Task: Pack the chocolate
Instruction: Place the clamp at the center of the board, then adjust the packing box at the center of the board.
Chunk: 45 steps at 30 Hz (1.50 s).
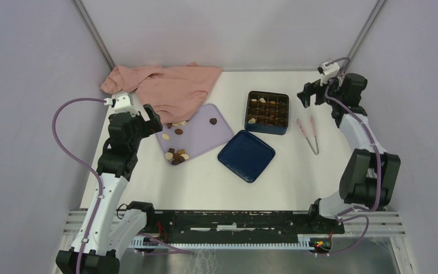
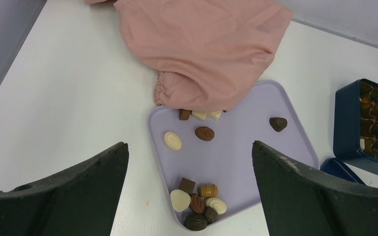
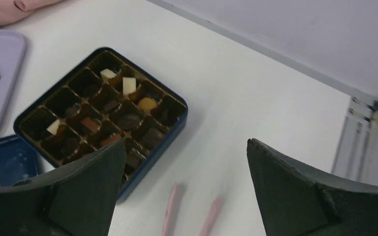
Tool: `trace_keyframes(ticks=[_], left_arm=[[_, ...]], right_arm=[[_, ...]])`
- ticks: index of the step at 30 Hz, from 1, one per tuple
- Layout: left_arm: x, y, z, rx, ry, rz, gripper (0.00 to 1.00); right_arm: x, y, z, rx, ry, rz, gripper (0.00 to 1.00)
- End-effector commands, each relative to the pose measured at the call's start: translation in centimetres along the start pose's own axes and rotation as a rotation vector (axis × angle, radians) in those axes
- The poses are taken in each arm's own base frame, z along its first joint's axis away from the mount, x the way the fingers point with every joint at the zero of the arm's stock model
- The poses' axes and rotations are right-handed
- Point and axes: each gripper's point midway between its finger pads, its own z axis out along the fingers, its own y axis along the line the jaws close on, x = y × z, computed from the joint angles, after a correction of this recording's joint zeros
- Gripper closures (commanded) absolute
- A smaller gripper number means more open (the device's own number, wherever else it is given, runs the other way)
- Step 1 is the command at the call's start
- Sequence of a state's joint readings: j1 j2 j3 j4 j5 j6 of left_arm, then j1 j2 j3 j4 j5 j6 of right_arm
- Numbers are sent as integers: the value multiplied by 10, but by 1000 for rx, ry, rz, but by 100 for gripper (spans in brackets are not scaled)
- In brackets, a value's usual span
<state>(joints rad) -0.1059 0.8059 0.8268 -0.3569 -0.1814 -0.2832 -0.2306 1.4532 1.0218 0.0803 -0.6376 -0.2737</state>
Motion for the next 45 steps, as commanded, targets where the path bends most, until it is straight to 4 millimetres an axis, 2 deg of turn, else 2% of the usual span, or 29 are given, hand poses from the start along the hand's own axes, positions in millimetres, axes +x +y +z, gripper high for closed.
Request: trace_keyframes(ticks=[1,5,8,14,19,24,32,38,40,43,45], left_arm=[[-11,3,1,-4,-46,45,0],[-10,3,2,-7,-43,47,0],[-9,3,2,-7,-42,48,0],[-8,3,3,-7,-33,51,0],[-8,4,3,-12,-36,51,0],[-8,4,4,-12,-33,51,0],[-7,5,5,-17,-29,53,0],[-6,6,5,-21,-25,54,0],[-5,5,6,-20,-22,54,0],[-5,5,6,-20,-23,53,0],[-6,5,6,-20,-24,54,0]], right_arm=[[4,15,42,-36,129,103,4],[31,4,67,74,246,196,7],[48,7,79,109,328,219,7],[76,15,97,89,401,311,34],[96,23,106,65,455,351,43],[103,24,114,69,467,365,48],[113,24,126,103,499,389,62],[122,19,123,143,535,382,64],[124,19,122,149,540,379,68],[119,17,121,156,525,373,79],[106,13,119,168,494,361,86]])
